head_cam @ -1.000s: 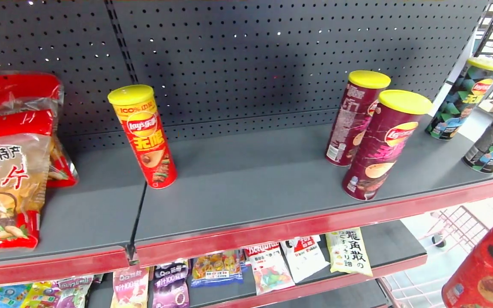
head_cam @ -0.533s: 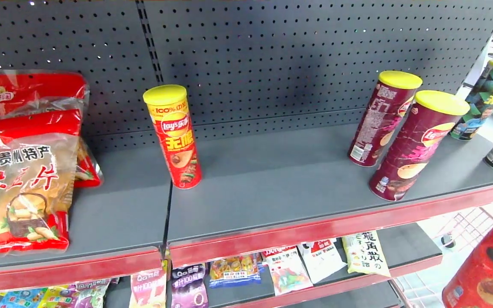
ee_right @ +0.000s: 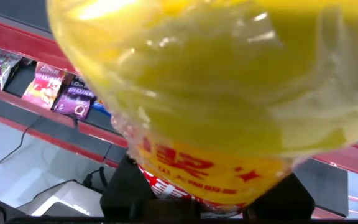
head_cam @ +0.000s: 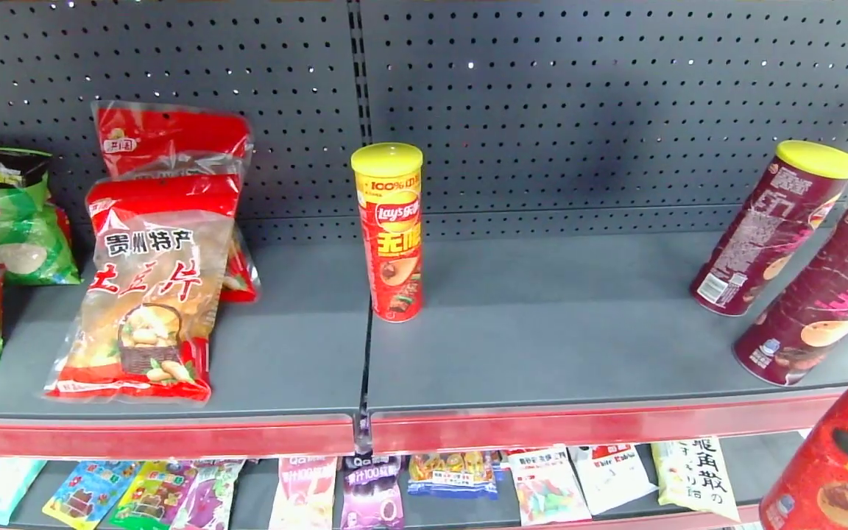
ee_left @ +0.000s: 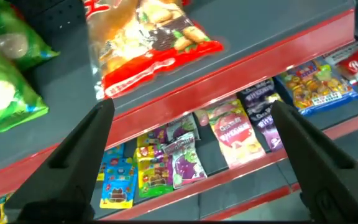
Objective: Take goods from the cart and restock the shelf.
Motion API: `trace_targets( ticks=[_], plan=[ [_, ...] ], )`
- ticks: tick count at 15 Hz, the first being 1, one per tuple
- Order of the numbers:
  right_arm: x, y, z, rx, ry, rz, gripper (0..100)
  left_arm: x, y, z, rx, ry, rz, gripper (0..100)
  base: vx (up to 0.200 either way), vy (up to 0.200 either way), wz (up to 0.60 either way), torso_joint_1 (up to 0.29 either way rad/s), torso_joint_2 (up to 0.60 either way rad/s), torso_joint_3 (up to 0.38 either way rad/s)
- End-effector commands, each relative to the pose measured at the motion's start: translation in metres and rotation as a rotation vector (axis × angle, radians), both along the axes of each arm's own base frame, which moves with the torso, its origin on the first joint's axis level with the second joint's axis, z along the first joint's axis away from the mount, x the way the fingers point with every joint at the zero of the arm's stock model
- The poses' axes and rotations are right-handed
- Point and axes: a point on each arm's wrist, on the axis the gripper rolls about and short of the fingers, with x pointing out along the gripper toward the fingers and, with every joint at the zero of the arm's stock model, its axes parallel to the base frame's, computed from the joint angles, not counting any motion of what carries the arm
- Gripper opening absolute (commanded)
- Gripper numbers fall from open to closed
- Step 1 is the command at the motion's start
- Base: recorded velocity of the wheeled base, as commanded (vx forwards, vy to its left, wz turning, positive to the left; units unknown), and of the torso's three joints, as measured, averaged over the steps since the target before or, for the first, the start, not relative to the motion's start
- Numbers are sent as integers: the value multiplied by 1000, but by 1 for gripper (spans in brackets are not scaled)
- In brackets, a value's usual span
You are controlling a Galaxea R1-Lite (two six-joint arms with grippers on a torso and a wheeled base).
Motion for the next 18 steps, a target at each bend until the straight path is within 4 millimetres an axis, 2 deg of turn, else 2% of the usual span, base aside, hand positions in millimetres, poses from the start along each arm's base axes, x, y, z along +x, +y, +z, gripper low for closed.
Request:
trace_targets(
  ticks=[1, 5, 8, 9, 10, 11, 12, 14, 16, 18],
  plan=[
    [0, 0, 2, 2, -9, 4, 0, 1, 0, 0, 19, 1, -5, 100, 0, 0, 0, 0, 0, 0],
    [-2, 1, 8, 27, -64, 63, 0, 18, -6, 9, 39, 78, -83, 100, 0, 0, 0, 0, 0, 0],
    [3, 3, 16, 38, -99, 74, 0, 50, -18, 42, -10, 142, -224, 100, 0, 0, 0, 0, 0, 0],
    [3, 3, 14, 50, -86, 105, 0, 74, -31, 61, -116, 211, -350, 100, 0, 0, 0, 0, 0, 0],
    [3, 4, 13, 55, -85, 124, 0, 86, -39, 69, -189, 256, -433, 100, 0, 0, 0, 0, 0, 0],
    [3, 5, 15, 71, -83, 150, 0, 109, -50, 86, -248, 265, -498, 100, 0, 0, 0, 0, 0, 0],
    [4, 5, 16, 75, -83, 155, 0, 130, -63, 90, -246, 279, -537, 100, 0, 0, 0, 0, 0, 0],
    [8, 5, 19, 83, -74, 151, 0, 163, -79, 92, -241, 273, -548, 100, 0, 0, 0, 0, 0, 0],
    [9, 5, 19, 88, -67, 145, 0, 182, -94, 87, -207, 279, -555, 100, 0, 0, 0, 0, 0, 0],
    [9, 5, 18, 104, -57, 140, 0, 222, -117, 84, -209, 200, -583, 100, 0, 0, 0, 0, 0, 0]
  ],
)
